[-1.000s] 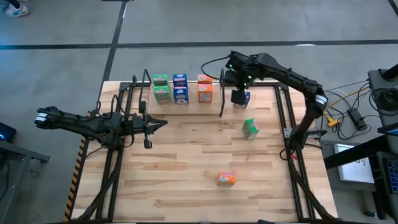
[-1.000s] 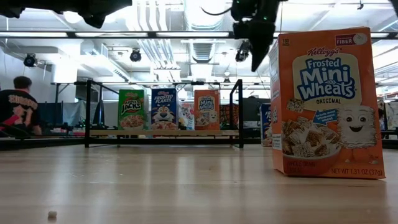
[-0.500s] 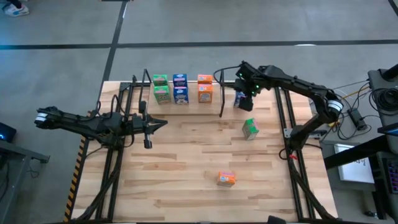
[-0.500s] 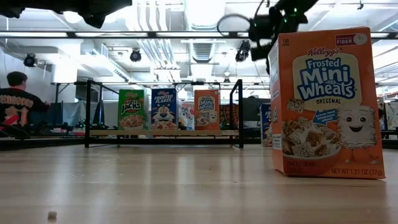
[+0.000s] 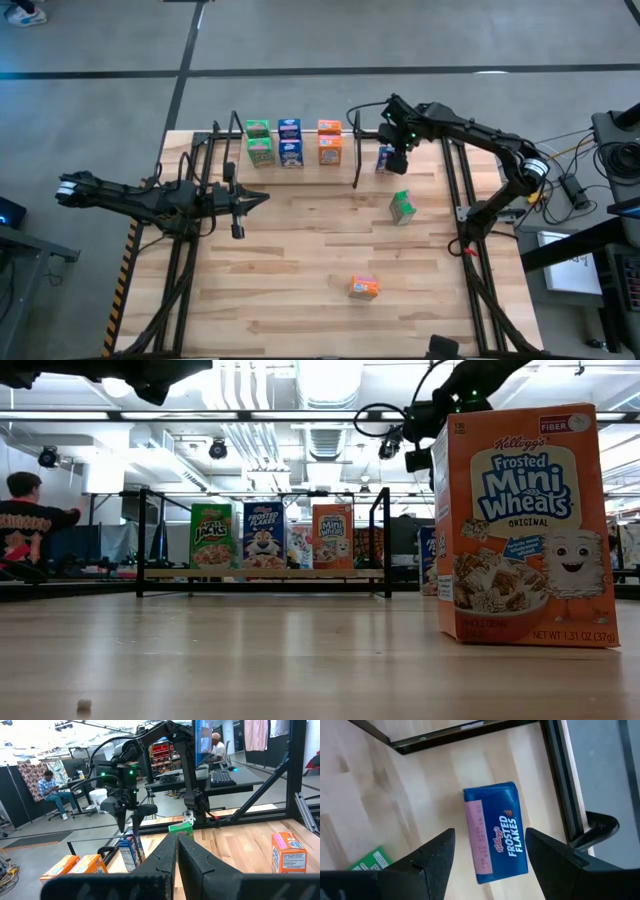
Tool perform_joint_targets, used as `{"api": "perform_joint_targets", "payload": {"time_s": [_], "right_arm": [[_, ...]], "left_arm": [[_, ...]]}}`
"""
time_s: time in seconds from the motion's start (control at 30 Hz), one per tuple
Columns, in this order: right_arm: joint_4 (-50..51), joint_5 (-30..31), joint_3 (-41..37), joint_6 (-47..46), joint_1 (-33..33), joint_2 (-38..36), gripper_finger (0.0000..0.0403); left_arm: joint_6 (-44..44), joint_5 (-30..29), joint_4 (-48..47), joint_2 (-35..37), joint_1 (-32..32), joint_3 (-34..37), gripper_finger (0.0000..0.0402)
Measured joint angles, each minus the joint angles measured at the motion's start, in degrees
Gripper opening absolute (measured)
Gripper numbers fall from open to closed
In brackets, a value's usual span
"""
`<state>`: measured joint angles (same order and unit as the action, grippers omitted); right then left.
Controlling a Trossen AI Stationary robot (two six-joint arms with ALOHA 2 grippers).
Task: Stack cereal on shelf
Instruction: Put the blue cereal box on the shelf aligned with the other blue cereal box
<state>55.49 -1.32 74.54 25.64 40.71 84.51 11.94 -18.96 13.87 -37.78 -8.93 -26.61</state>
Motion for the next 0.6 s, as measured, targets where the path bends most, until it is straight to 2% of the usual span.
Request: {"api": "perform_joint_targets", "payload": {"time_s": [0.6], "right_arm": [[-0.98, -0.01, -0.02, 1.51, 1.33, 6.03, 0.0231]], "left_arm": [[0.00, 0.00, -0.04, -0.01, 0.00, 0.00, 0.0000]]}}
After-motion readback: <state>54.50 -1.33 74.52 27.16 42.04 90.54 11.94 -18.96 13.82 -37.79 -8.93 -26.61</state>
